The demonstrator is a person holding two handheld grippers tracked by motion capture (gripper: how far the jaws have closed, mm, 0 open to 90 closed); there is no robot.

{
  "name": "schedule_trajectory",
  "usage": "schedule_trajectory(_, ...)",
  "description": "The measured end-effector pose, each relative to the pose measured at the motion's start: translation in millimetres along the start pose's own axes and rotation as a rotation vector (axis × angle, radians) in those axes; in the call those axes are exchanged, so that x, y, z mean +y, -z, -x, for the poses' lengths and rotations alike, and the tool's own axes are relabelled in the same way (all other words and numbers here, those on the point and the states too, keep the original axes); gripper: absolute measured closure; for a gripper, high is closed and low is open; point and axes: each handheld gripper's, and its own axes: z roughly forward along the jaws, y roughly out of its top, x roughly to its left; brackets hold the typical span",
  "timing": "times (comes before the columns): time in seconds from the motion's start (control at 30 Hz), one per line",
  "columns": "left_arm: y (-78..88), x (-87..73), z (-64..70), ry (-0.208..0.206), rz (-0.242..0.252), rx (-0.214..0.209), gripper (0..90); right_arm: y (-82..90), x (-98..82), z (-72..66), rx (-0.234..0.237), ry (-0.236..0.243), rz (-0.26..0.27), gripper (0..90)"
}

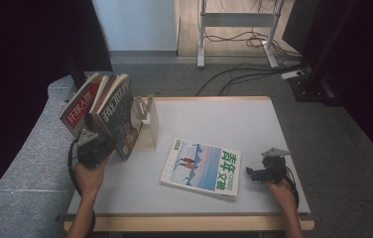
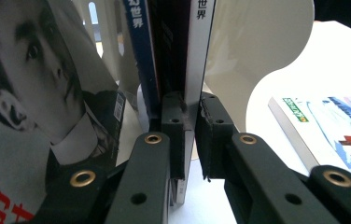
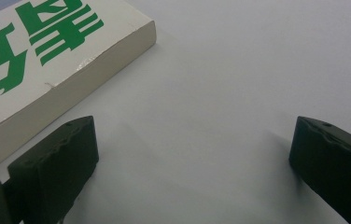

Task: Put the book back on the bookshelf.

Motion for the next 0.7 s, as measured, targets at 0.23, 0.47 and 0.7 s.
schedule_trajectory(0.23, 3.5, -1.2, 0.2, -0.003, -0.007, 0.0, 83.4, 0.0, 0.0, 0.0, 0.0, 0.0, -0.001, 0.8)
schedule_trajectory(0.47, 0.6, 0.1, 1.1, -0.002, -0.004, 0.01, 83.4, -0.1, 0.0, 0.0, 0.0, 0.0, 0.0, 0.8)
schedule_trajectory(0.7, 6.4, -2.4, 1.2, -0.005, -0.001, -0.004, 76.7, 0.0, 0.0, 0.0, 0.0, 0.0, 0.0, 0.8)
